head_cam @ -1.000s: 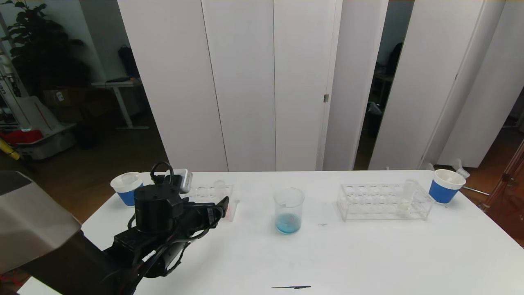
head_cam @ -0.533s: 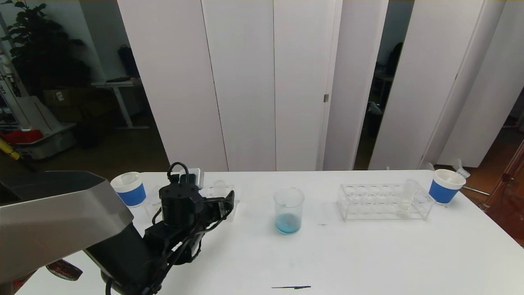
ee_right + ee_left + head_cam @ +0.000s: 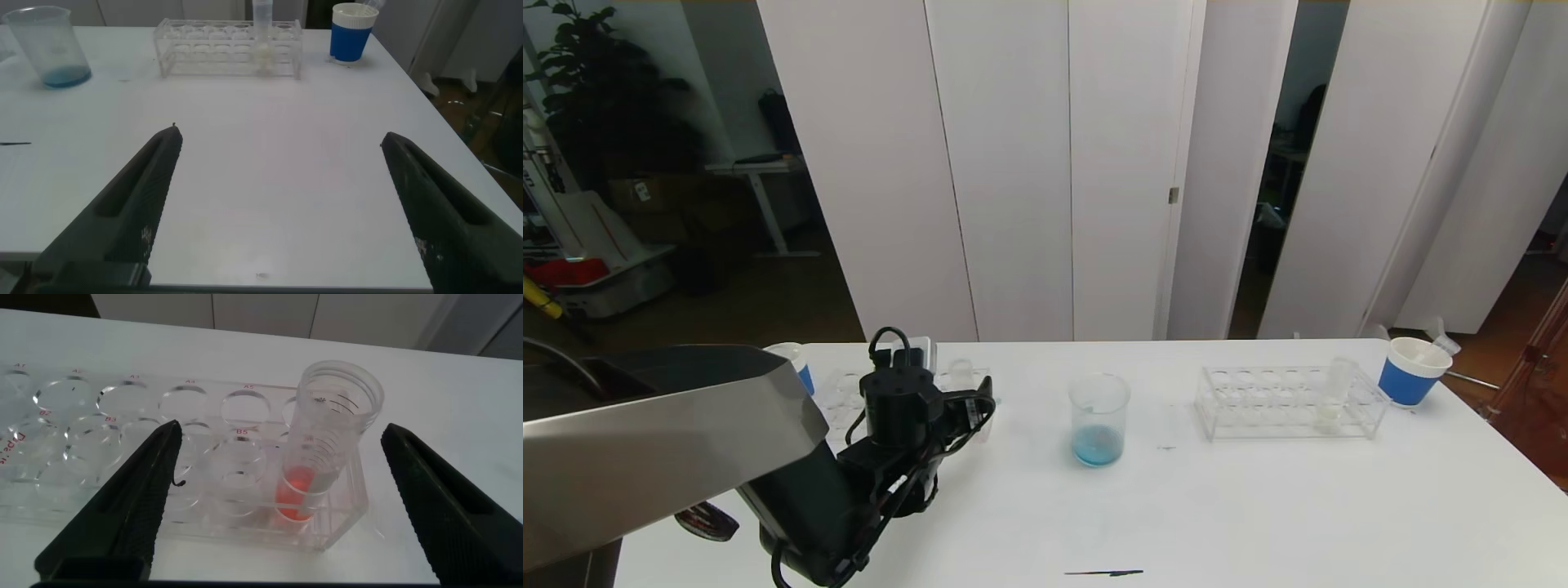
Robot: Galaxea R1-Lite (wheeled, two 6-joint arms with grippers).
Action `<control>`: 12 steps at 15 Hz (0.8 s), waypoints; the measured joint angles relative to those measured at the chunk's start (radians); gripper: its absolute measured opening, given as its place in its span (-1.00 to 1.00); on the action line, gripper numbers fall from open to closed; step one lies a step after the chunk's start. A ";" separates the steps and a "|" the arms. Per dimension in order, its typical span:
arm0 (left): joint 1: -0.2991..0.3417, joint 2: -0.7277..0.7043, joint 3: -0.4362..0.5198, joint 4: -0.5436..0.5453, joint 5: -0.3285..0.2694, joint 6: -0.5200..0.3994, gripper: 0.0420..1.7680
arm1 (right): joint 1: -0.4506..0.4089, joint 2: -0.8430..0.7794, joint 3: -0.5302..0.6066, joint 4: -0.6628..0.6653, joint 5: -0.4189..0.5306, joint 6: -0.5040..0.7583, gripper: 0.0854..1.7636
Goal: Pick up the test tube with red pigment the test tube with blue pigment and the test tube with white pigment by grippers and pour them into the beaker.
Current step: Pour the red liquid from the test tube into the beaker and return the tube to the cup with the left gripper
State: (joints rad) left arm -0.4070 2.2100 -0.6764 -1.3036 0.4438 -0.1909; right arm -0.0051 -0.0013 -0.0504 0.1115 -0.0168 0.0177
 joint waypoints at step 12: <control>0.020 0.048 -0.052 -0.026 0.003 0.003 0.89 | -0.001 0.000 0.000 0.000 0.000 0.001 0.98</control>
State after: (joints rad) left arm -0.3872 2.2581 -0.7283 -1.3296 0.4472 -0.1874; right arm -0.0057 -0.0013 -0.0504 0.1115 -0.0172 0.0183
